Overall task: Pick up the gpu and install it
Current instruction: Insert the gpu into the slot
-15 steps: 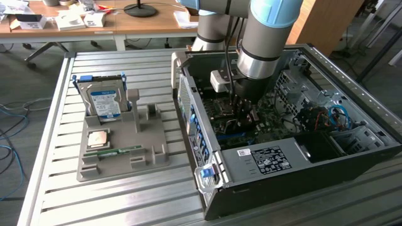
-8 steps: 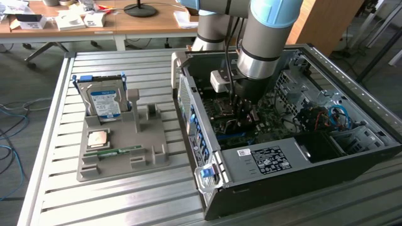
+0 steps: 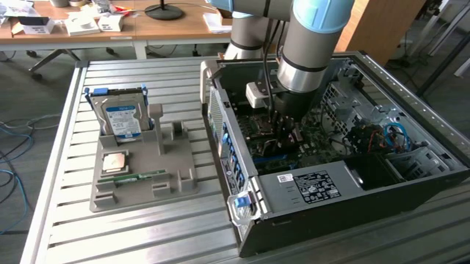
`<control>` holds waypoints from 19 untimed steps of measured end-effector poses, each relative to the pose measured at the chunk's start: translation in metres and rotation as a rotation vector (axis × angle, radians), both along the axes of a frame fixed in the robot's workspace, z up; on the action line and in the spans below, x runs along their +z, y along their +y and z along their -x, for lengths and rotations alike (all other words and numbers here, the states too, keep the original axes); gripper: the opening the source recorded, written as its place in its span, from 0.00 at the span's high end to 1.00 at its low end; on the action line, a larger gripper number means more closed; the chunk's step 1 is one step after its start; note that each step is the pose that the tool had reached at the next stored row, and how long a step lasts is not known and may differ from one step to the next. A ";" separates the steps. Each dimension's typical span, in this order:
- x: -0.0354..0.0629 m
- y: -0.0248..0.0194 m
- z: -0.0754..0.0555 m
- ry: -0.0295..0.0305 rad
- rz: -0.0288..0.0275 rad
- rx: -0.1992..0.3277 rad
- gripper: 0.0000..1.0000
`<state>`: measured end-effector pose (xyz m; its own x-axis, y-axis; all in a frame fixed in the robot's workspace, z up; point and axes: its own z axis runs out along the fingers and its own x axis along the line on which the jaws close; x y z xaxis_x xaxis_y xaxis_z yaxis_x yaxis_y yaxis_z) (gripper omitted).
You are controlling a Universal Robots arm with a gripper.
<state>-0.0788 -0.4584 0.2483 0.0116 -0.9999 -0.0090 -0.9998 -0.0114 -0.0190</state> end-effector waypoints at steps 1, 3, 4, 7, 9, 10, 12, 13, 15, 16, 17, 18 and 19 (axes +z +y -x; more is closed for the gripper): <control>0.0000 0.0000 0.000 0.0000 -0.0002 0.000 0.74; 0.0000 0.0000 0.000 0.0000 -0.0004 0.000 0.74; 0.0000 0.0000 0.000 0.0001 -0.0003 0.000 0.74; -0.0004 -0.0002 0.000 0.0001 -0.0003 0.000 0.74; -0.0010 -0.0003 0.000 0.0001 -0.0002 0.000 0.74; -0.0012 -0.0003 0.000 0.0001 -0.0002 0.000 0.74; -0.0016 -0.0003 0.000 0.0001 -0.0002 0.000 0.74; -0.0018 -0.0003 0.000 0.0001 -0.0003 0.000 0.74; -0.0020 -0.0003 0.000 0.0002 -0.0003 0.000 0.74; -0.0020 -0.0003 0.000 0.0001 -0.0003 0.000 0.74; -0.0020 -0.0003 0.000 0.0001 -0.0003 0.000 0.74; -0.0021 -0.0003 0.000 0.0001 -0.0003 0.000 0.74; -0.0021 -0.0003 0.000 0.0001 -0.0004 0.000 0.74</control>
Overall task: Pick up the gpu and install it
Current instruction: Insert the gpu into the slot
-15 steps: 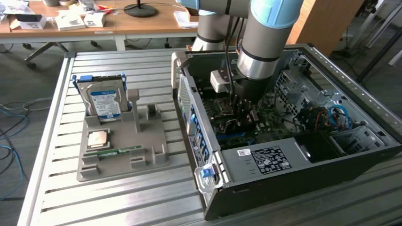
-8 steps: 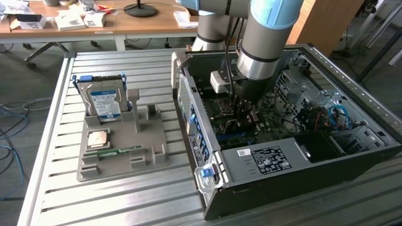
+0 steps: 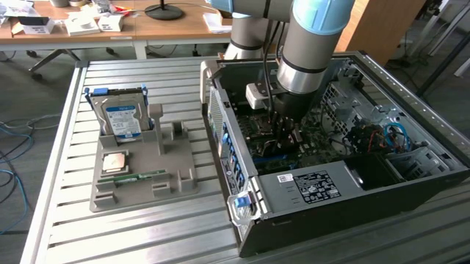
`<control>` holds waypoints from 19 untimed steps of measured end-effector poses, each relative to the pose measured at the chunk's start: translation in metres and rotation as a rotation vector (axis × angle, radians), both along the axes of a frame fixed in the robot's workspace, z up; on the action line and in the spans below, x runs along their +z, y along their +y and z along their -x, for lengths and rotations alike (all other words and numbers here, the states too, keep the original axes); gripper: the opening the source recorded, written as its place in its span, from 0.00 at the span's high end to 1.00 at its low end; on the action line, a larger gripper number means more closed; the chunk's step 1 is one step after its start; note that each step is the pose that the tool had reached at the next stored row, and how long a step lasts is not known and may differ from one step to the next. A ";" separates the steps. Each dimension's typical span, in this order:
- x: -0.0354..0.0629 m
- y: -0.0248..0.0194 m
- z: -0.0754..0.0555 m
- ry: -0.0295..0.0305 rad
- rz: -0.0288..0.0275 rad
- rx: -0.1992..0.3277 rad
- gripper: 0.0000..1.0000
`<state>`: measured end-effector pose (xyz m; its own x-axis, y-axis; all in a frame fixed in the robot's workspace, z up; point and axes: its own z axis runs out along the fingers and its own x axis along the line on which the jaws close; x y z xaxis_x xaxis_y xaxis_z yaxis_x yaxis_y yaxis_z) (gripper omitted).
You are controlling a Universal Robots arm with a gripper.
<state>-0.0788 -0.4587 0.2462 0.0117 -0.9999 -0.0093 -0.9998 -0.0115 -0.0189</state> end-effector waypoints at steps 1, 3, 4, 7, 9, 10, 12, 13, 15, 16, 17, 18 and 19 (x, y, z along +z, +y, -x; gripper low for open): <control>0.0000 0.0000 0.000 0.0000 0.0000 0.000 0.74; 0.0000 0.0000 0.000 0.0000 0.0000 0.000 0.74; 0.0000 0.0000 0.000 0.0000 0.0000 0.000 0.74; 0.0000 0.0000 0.000 0.0000 0.0000 0.000 0.74; 0.0000 0.0000 0.000 0.0000 0.0000 0.000 0.74; 0.0000 0.0000 0.000 0.0000 0.0000 0.000 0.74; 0.0000 0.0000 0.000 0.0002 0.0000 0.000 0.73; 0.0000 0.0000 0.000 0.0002 -0.0001 0.000 0.73; 0.0000 0.0000 0.000 0.0000 0.0000 0.000 0.66; 0.0000 0.0000 0.000 0.0000 0.0000 0.000 0.66; 0.0000 0.0000 0.000 0.0000 0.0000 0.000 0.66; 0.0000 0.0000 0.000 0.0001 0.0000 0.000 0.66; 0.0000 0.0000 0.000 0.0000 0.0000 0.000 0.66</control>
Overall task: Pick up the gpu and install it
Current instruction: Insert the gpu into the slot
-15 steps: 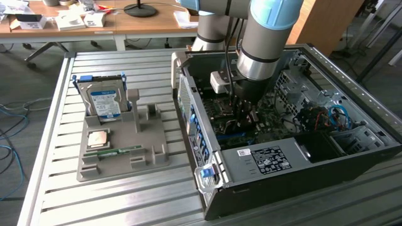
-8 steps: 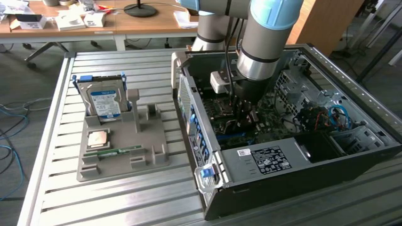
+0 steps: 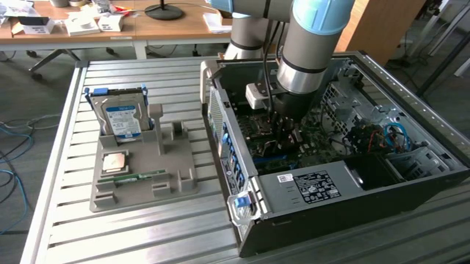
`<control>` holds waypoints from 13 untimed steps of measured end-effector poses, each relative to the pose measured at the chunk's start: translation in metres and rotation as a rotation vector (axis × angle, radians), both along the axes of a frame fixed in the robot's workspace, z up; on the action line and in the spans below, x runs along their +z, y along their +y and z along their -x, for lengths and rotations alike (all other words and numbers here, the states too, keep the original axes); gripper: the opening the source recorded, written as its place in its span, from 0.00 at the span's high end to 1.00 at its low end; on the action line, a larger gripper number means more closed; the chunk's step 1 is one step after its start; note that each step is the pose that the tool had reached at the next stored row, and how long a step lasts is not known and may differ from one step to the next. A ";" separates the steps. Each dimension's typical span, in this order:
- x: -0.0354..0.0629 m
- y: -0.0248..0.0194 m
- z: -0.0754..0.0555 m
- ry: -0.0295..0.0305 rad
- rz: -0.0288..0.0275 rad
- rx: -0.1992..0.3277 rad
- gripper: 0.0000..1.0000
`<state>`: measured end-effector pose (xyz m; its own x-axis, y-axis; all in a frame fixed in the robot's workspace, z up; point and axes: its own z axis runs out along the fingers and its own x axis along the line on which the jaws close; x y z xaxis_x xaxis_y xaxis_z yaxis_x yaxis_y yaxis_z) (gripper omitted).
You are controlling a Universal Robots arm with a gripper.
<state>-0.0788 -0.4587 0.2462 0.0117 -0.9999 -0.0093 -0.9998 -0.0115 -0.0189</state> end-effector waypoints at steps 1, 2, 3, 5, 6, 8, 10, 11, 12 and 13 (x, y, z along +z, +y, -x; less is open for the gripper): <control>0.0000 0.0000 0.000 0.0000 0.0000 0.000 0.66; 0.0003 0.0000 0.000 -0.0001 0.0000 0.000 0.66; 0.0013 0.0000 0.000 0.0000 0.0000 0.000 0.66; 0.0044 0.0000 0.000 0.0000 0.0000 0.000 0.66; 0.0065 0.0000 0.000 0.0000 0.0000 0.000 0.66; 0.0106 0.0000 0.000 0.0000 0.0000 0.000 0.66; 0.0154 0.0000 0.000 -0.0001 -0.0001 0.000 0.66; 0.0181 0.0000 0.000 -0.0001 -0.0001 0.000 0.66; 0.0210 0.0000 0.000 -0.0001 0.0000 0.000 0.66; 0.0239 0.0000 0.000 0.0000 0.0001 0.000 0.66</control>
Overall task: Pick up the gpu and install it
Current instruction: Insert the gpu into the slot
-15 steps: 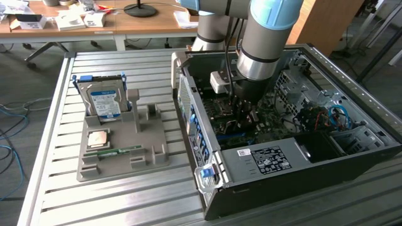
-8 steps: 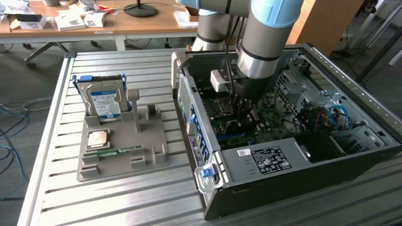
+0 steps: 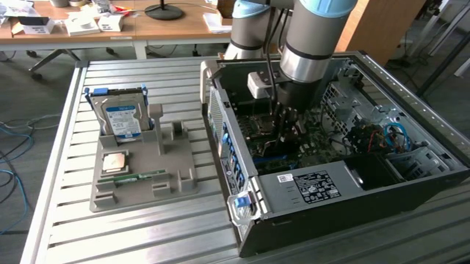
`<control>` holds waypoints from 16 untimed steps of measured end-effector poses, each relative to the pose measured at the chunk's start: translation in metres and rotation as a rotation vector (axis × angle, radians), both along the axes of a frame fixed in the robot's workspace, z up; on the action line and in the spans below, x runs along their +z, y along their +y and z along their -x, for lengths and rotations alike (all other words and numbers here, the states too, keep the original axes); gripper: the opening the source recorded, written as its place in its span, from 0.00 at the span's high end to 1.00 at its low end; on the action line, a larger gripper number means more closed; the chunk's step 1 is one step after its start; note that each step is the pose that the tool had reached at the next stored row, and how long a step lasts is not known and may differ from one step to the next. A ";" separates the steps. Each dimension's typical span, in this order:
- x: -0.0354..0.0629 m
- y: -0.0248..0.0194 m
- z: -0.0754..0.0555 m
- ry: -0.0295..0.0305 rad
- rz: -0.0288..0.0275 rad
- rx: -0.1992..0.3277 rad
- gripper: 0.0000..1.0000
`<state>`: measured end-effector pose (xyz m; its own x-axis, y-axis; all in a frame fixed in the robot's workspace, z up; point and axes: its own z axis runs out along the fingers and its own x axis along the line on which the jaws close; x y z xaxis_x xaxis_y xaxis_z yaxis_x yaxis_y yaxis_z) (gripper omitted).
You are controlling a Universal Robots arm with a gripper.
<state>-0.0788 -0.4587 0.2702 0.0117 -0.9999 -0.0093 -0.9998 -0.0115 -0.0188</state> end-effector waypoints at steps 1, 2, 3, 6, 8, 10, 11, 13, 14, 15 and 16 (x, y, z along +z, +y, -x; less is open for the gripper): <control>0.0030 0.0000 0.000 0.0000 0.0000 0.000 0.66; 0.0061 0.0000 0.000 0.0000 -0.0001 0.000 0.66; 0.0090 0.0000 0.000 -0.0001 -0.0001 0.000 0.66; 0.0180 0.0000 0.000 0.0000 -0.0001 0.000 0.66; 0.0236 0.0000 0.000 0.0000 0.0000 0.000 0.66; 0.0292 0.0000 0.000 -0.0001 -0.0002 0.000 0.66; 0.0317 0.0000 0.000 -0.0001 -0.0001 0.000 0.66; 0.0364 0.0000 0.000 -0.0001 -0.0001 0.000 0.66; 0.0386 0.0000 0.000 0.0000 -0.0001 0.000 0.66; 0.0410 0.0000 0.000 -0.0001 -0.0001 0.000 0.66; 0.0431 0.0000 0.000 -0.0001 -0.0001 0.000 0.66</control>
<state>-0.0788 -0.4587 0.3133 0.0116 -0.9999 -0.0094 -0.9998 -0.0115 -0.0189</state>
